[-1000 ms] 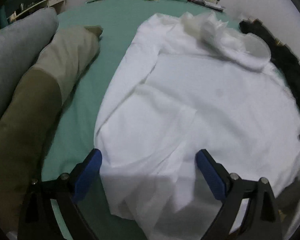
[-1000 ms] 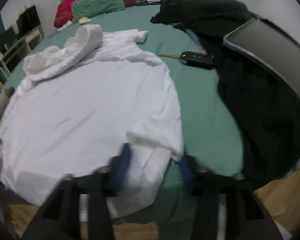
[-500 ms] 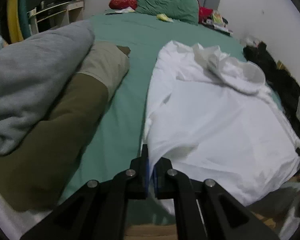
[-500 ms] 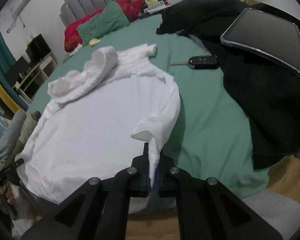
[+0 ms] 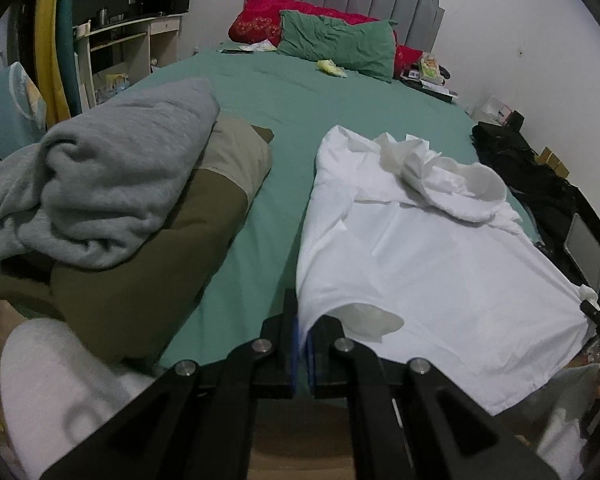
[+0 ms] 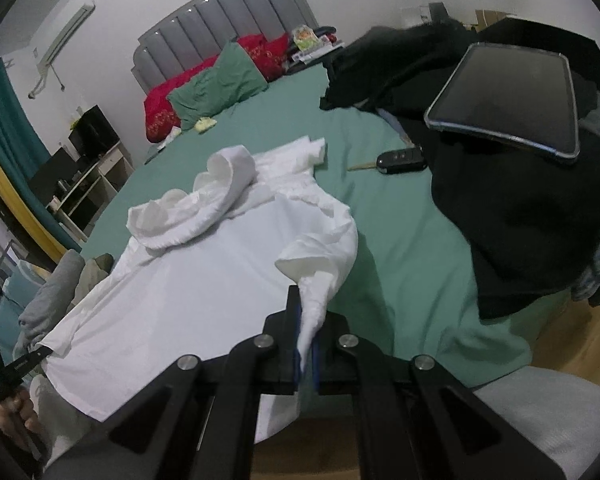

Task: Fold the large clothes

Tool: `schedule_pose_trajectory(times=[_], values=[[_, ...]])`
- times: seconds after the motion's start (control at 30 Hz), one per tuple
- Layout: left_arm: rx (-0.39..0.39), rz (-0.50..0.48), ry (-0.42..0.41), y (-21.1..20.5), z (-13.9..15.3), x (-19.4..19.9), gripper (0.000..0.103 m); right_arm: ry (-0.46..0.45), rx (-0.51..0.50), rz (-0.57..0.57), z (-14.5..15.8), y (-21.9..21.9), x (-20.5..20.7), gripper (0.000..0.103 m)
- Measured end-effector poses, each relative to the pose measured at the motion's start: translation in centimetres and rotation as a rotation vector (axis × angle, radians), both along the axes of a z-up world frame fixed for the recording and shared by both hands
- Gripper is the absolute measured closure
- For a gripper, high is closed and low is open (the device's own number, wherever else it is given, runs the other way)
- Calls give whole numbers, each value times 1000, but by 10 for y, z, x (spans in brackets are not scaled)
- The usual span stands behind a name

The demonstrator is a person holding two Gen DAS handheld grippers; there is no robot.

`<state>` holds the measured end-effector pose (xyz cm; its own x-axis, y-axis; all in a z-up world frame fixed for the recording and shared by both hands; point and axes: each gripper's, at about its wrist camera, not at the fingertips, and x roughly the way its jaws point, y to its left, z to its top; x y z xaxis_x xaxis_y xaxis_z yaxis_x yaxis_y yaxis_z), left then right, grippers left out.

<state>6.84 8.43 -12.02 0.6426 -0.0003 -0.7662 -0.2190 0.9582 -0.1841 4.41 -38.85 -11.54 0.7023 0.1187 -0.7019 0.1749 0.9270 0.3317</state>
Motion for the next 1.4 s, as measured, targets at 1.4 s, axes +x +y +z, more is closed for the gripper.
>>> schedule_pose_trajectory(times=[1.4], values=[[-107,161,-79,53,-1,300,100,-19,-131,56,7,-22,333,99]])
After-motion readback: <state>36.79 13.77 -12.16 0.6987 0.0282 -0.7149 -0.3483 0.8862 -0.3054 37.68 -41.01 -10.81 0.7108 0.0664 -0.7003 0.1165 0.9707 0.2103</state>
